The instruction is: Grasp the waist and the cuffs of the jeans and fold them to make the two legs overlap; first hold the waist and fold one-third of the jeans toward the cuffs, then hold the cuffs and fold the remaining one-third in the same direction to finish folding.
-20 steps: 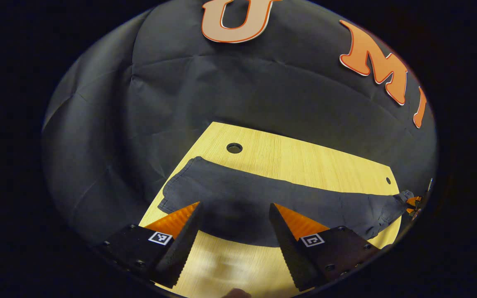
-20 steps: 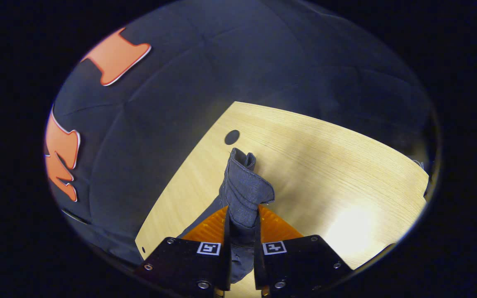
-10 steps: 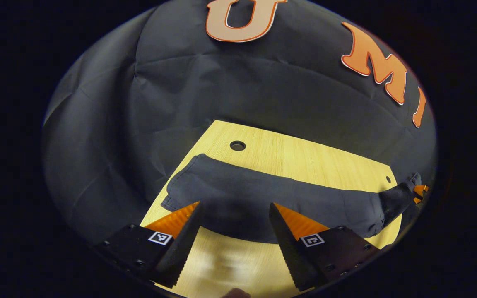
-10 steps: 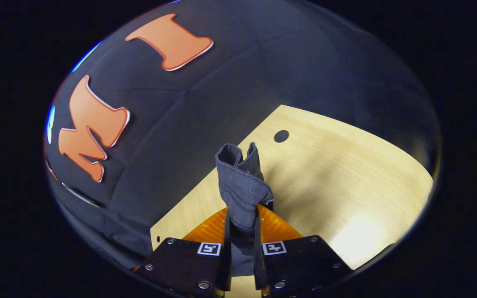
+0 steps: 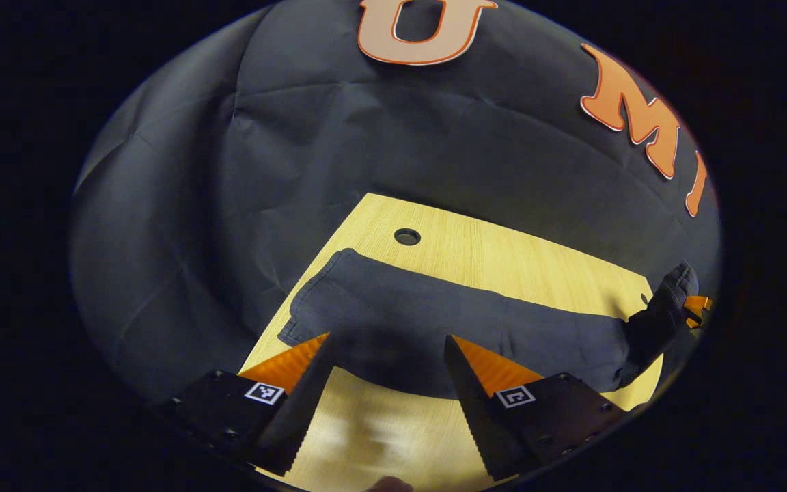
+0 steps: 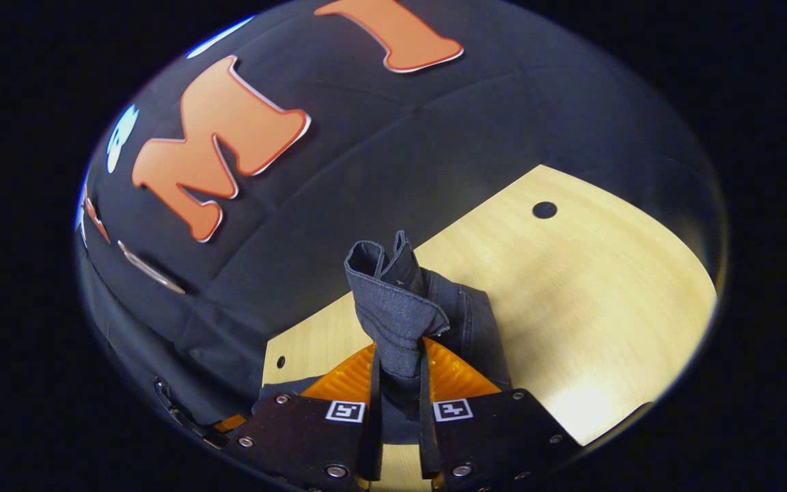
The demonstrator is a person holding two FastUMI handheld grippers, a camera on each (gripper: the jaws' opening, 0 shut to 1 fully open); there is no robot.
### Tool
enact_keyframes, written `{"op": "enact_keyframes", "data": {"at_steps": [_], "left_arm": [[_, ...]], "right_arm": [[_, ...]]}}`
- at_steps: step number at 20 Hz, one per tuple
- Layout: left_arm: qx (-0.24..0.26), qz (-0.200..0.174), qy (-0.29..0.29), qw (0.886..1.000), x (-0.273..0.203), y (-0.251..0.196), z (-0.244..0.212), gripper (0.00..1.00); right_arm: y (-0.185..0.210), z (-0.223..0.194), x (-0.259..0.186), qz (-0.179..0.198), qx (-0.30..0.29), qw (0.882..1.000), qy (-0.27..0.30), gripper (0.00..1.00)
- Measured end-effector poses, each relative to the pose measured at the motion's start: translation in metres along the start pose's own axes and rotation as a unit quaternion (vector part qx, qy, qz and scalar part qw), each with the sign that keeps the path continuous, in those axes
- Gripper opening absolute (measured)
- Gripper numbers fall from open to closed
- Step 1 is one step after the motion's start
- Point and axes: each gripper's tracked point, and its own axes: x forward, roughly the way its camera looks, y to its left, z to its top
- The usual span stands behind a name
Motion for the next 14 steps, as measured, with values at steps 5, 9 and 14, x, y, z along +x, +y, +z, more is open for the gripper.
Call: {"op": "enact_keyframes", "data": {"at_steps": [5,9,14], "left_arm": [[-0.007,0.0,0.007,1.0,0.0,0.002,-0.002,0.96],[-0.009,-0.001,0.014,1.0,0.002,0.002,-0.003,0.96],[-0.011,0.001,0.018,1.0,0.003,0.0,-0.002,0.96]], "right_arm": [[0.032,-0.04,0.027,0.0,-0.039,0.999,0.03,0.22],[0.05,-0.071,0.049,-0.008,-0.068,0.996,0.052,0.22],[0.052,-0.114,0.072,-0.04,-0.109,0.99,0.077,0.22]]}}
